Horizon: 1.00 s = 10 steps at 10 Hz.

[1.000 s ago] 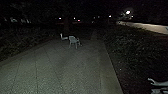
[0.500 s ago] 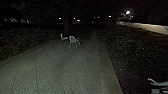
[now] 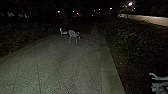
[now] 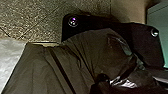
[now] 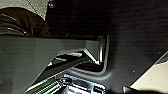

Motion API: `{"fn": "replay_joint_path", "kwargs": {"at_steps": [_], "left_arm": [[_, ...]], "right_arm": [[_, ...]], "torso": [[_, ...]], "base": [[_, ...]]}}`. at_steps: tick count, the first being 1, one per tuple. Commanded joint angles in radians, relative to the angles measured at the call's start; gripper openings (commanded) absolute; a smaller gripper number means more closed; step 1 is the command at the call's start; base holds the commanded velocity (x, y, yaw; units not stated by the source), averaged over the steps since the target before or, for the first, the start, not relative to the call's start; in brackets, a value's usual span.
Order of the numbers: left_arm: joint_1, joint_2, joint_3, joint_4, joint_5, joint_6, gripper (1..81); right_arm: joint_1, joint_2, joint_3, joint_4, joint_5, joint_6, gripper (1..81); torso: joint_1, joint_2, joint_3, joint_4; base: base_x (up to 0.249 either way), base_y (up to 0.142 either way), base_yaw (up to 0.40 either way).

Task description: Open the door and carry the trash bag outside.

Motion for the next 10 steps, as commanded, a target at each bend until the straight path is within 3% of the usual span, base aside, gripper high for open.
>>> {"fn": "replay_joint_path", "kwargs": {"at_steps": [1, 4, 5, 6, 7, 8, 9, 10], "left_arm": [[-0.124, -0.09, 0.075, -0.074, 0.062, -0.01, 1.0], [-0.251, -0.199, 0.115, -0.163, 0.091, -0.01, 1.0], [-0.295, -0.224, 0.12, -0.185, 0.115, -0.01, 1.0], [-0.34, -0.238, 0.12, -0.193, 0.157, -0.01, 1.0], [-0.383, -0.251, 0.12, -0.208, 0.186, -0.01, 1.0], [-0.424, -0.262, 0.118, -0.219, 0.208, -0.01, 1.0], [-0.457, -0.268, 0.117, -0.228, 0.226, -0.01, 1.0], [-0.486, -0.268, 0.109, -0.236, 0.248, -0.01, 1.0]], "right_arm": [[0.03, 0.044, -0.048, -0.018, -0.062, -0.005, 81.1], [0.029, 0.061, -0.075, -0.023, -0.062, -0.006, 81.1], [0.032, 0.064, -0.075, -0.021, -0.063, -0.006, 81.1], [0.03, 0.067, -0.076, -0.021, -0.062, -0.005, 81.1], [0.03, 0.068, -0.076, -0.021, -0.063, -0.005, 81.1], [0.03, 0.068, -0.076, -0.021, -0.063, -0.006, 81.1], [0.029, 0.07, -0.076, -0.021, -0.063, -0.005, 81.1], [0.03, 0.07, -0.076, -0.021, -0.062, -0.006, 81.1]], "torso": [[0.001, 0.0, -0.09, 0.0], [0.001, 0.0, -0.189, 0.0], [0.001, 0.001, -0.134, 0.0], [0.002, 0.001, -0.154, 0.0], [0.002, 0.001, -0.161, 0.098], [0.002, 0.001, -0.169, 0.1], [0.002, 0.002, -0.172, 0.111], [0.002, 0.002, -0.172, 0.135]], "base": [[0.0, 0.0, 0.0], [0.0, 0.0, 0.0], [0.0, 0.0, 0.0], [0.0, 0.0, 0.0], [0.0, 0.0, 0.0], [0.0, 0.0, 0.0], [0.0, 0.0, 0.0], [0.0, 0.0, 0.0]]}}
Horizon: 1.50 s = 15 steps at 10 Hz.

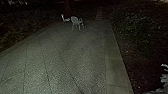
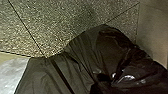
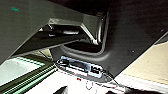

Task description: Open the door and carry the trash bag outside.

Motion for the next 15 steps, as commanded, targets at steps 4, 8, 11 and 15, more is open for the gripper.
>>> {"fn": "replay_joint_path", "kwargs": {"at_steps": [4, 8, 11, 15], "left_arm": [[-0.194, -0.06, -0.082, -0.085, 0.131, 0.002, 1.0], [-0.321, -0.032, -0.174, -0.079, 0.23, 0.003, 1.0], [-0.326, -0.026, -0.174, -0.079, 0.23, 0.003, 81.1], [-0.277, 0.002, -0.174, -0.074, 0.246, 0.013, 81.1]], "right_arm": [[0.003, 0.029, 0.022, -0.014, -0.076, -0.005, 81.1], [0.004, 0.028, 0.019, -0.011, -0.079, -0.005, 81.1], [0.003, 0.028, 0.019, -0.006, -0.074, -0.004, 81.1], [-0.002, 0.029, 0.019, -0.003, -0.07, -0.001, 81.1]], "torso": [[0.0, 0.0, -0.085, 0.128], [0.001, 0.001, -0.093, 0.121], [0.001, 0.001, -0.092, 0.121], [0.001, 0.001, -0.093, 0.121]], "base": [[0.0, 0.0, 0.0], [0.0, 0.0, 0.0], [0.0, 0.0, 0.0], [0.0, 0.0, 0.0]]}}
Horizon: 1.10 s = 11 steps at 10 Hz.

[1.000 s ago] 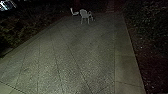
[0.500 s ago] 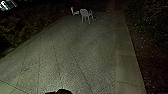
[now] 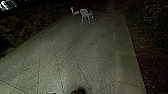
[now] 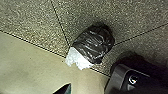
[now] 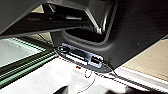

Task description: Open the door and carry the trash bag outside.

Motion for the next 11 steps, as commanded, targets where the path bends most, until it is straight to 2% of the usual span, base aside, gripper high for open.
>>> {"fn": "replay_joint_path", "kwargs": {"at_steps": [1, 2, 3, 4, 5, 6, 8, 11], "left_arm": [[-0.027, -0.018, -0.02, -0.002, 0.065, 0.014, 81.1], [0.019, 0.001, -0.02, 0.003, 0.062, 0.019, 81.1], [0.074, 0.024, -0.02, 0.026, 0.053, 0.02, 81.1], [0.138, 0.054, -0.02, 0.058, 0.044, 0.022, 81.1], [0.204, 0.081, -0.023, 0.092, 0.022, 0.023, 81.1], [0.264, 0.116, -0.023, 0.136, -0.01, 0.023, 81.1], [0.369, 0.157, -0.023, 0.205, -0.059, 0.023, 81.1], [0.462, 0.196, -0.023, 0.255, -0.076, 0.025, 81.1]], "right_arm": [[-0.004, 0.041, 0.029, -0.006, -0.076, -0.003, 81.1], [-0.004, 0.041, 0.029, -0.006, -0.076, -0.003, 81.1], [-0.002, 0.041, 0.029, -0.006, -0.076, -0.001, 81.1], [-0.002, 0.041, 0.028, -0.006, -0.074, -0.001, 81.1], [-0.004, 0.041, 0.023, -0.004, -0.074, 0.0, 81.1], [-0.004, 0.043, 0.019, -0.004, -0.074, 0.002, 81.1], [-0.002, 0.046, 0.019, -0.004, -0.071, 0.002, 81.1], [-0.002, 0.046, 0.017, -0.004, -0.071, 0.002, 81.1]], "torso": [[0.0, 0.0, 0.043, 0.0], [0.0, 0.0, 0.075, 0.022], [0.0, 0.0, 0.085, 0.026], [0.0, 0.0, 0.109, 0.007], [0.0, 0.0, 0.146, 0.013], [0.0, 0.0, 0.186, -0.036], [0.0, 0.0, 0.246, -0.075], [-0.001, -0.001, 0.347, -0.14]], "base": [[0.0, 0.0, 0.0], [0.0, 0.0, 0.0], [0.0, 0.0, 0.0], [0.0, 0.0, 0.0], [0.0, 0.0, 0.0], [0.0, 0.0, 0.0], [0.0, 0.0, 0.0], [0.0, 0.0, 0.0]]}}
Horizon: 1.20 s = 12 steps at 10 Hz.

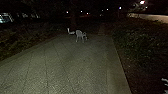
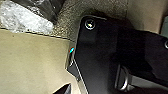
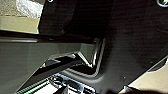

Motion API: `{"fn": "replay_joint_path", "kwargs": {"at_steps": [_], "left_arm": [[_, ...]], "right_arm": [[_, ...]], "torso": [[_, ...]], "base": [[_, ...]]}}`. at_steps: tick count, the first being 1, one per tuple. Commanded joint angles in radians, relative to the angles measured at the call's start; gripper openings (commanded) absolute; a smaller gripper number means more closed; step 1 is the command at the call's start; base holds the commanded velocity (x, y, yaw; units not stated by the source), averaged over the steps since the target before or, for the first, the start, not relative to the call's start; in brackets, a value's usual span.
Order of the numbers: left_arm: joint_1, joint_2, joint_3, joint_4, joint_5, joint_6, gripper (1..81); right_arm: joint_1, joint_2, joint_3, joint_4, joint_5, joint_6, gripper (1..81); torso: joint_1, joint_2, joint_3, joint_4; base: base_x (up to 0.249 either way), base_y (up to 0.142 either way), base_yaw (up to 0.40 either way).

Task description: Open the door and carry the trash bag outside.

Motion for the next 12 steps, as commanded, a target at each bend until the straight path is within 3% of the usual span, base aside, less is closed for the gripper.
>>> {"fn": "replay_joint_path", "kwargs": {"at_steps": [1, 2, 3, 5, 6, 8, 10, 12], "left_arm": [[0.0, 0.039, -0.008, 0.086, 0.01, 0.003, 81.1], [0.015, 0.06, -0.02, 0.101, 0.012, 0.003, 81.1], [0.027, 0.083, -0.04, 0.114, 0.01, 0.003, 81.1], [0.043, 0.129, -0.095, 0.134, 0.01, 0.001, 81.1], [0.05, 0.143, -0.109, 0.14, 0.01, 0.001, 81.1], [0.078, 0.167, -0.126, 0.141, 0.007, 0.015, 81.1], [0.112, 0.192, -0.166, 0.141, -0.076, 0.047, 81.1], [0.121, 0.221, -0.219, 0.129, -0.12, 0.047, 81.1]], "right_arm": [[0.031, 0.02, 0.021, -0.003, -0.057, 0.001, 81.1], [0.031, 0.02, 0.019, -0.003, -0.057, 0.002, 81.1], [0.03, 0.02, 0.019, -0.003, -0.057, 0.002, 81.1], [0.03, 0.02, 0.018, -0.003, -0.043, 0.004, 81.1], [0.031, 0.02, 0.018, -0.003, -0.037, 0.004, 81.1], [0.03, 0.02, 0.012, 0.0, -0.035, 0.006, 81.1], [0.03, 0.02, 0.013, 0.003, -0.037, 0.006, 81.1], [0.027, 0.027, 0.012, 0.002, -0.037, 0.006, 81.1]], "torso": [[0.0, 0.0, 0.086, -0.059], [0.0, 0.0, 0.121, -0.081], [0.0, -0.001, 0.094, -0.039], [0.0, -0.002, 0.103, -0.074], [0.0, -0.002, 0.113, -0.079], [0.0, -0.002, 0.109, -0.08], [0.0, -0.002, 0.11, -0.08], [0.0, -0.002, 0.11, -0.08]], "base": [[0.0, 0.0, 0.0], [0.0, 0.0, 0.0], [0.0, 0.0, 0.0], [0.0, 0.0, 0.0], [0.0, 0.0, 0.0], [0.0, 0.0, 0.0], [0.0, 0.0, 0.0], [0.0, 0.0, 0.0]]}}
